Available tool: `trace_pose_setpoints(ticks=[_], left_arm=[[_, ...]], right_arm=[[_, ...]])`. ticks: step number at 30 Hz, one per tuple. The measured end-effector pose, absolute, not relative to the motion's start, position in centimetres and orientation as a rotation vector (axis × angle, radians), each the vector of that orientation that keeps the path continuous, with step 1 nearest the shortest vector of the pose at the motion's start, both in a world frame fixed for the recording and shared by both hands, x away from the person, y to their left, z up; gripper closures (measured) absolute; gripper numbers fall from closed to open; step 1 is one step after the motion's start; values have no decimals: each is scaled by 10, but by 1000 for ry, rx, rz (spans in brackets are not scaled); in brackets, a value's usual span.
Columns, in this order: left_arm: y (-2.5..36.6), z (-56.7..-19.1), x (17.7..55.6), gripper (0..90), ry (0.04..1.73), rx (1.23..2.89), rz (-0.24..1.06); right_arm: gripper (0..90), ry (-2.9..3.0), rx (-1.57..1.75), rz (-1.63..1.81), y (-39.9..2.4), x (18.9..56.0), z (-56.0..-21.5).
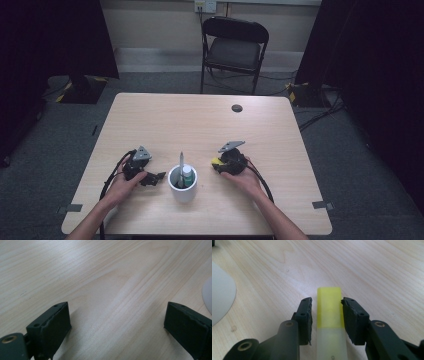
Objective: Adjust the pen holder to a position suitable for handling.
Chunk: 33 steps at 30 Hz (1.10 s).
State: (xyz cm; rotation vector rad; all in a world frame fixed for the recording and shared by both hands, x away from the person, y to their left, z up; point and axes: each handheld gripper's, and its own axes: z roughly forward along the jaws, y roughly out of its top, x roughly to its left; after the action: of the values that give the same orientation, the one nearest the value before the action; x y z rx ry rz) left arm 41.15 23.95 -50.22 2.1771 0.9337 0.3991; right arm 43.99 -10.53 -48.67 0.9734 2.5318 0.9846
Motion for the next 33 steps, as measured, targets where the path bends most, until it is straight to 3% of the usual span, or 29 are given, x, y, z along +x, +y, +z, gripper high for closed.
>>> trace_pose_setpoints(ticks=[5, 9, 23, 33], left_arm=[[240, -502, 412, 62, 934, 2178, 400], [240, -502, 411, 62, 935, 2178, 399], [239, -502, 412, 62, 935, 2177, 399], [240, -502, 412, 62, 932, 2175, 396]], right_arm=[[608, 2522, 966, 993, -106, 439, -488], [666, 2540, 938, 992, -106, 436, -487], [639, 2544, 921, 1000, -102, 429, -488], [675, 2547, 934, 1008, -100, 431, -487]])
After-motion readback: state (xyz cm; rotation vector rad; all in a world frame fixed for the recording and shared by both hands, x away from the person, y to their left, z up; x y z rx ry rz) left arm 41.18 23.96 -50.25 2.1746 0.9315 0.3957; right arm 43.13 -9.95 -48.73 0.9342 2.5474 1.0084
